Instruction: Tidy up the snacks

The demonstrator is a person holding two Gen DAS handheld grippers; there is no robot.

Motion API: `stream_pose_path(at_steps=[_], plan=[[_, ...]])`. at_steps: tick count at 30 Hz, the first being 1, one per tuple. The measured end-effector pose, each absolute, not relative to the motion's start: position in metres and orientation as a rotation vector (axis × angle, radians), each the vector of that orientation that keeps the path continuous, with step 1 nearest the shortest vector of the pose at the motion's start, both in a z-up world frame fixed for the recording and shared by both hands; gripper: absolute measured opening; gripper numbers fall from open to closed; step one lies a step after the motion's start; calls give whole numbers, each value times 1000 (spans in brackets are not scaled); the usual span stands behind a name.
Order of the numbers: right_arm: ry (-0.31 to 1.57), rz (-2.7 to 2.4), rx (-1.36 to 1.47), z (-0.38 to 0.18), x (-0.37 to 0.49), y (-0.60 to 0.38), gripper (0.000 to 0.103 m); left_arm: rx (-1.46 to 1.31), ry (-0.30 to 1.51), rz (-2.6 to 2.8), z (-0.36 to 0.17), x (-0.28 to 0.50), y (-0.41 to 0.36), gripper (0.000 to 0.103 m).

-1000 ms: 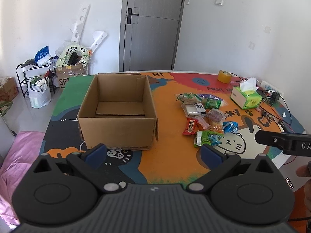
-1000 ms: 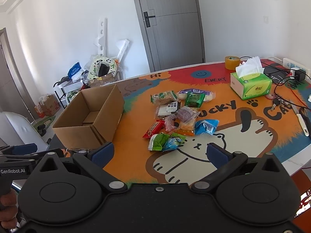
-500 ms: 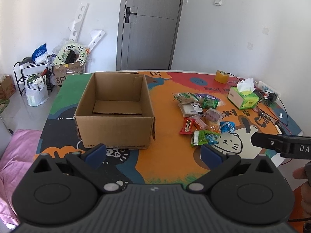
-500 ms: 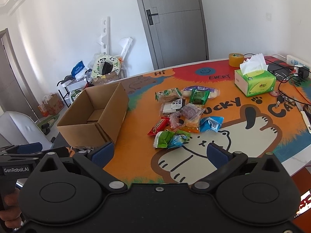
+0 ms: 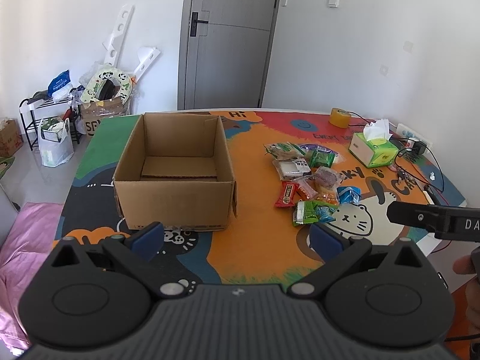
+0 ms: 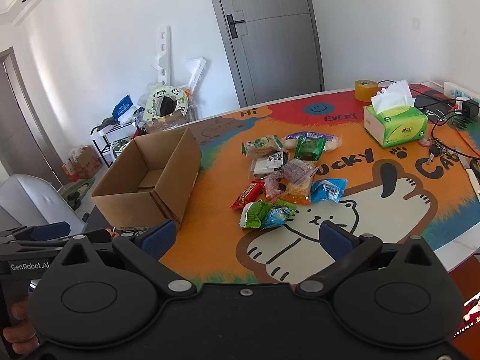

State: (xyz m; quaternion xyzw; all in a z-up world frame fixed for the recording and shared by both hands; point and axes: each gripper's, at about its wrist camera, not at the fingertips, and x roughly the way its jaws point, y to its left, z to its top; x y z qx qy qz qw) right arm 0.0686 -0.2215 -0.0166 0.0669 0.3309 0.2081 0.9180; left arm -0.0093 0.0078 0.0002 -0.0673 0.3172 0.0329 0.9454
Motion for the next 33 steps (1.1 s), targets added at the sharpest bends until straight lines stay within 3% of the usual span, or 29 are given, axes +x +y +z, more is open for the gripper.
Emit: stream_pose_path(at_steps=[33], plan=[[675, 404, 104, -28, 78, -224, 103, -151, 621, 58, -7, 6, -5, 102]])
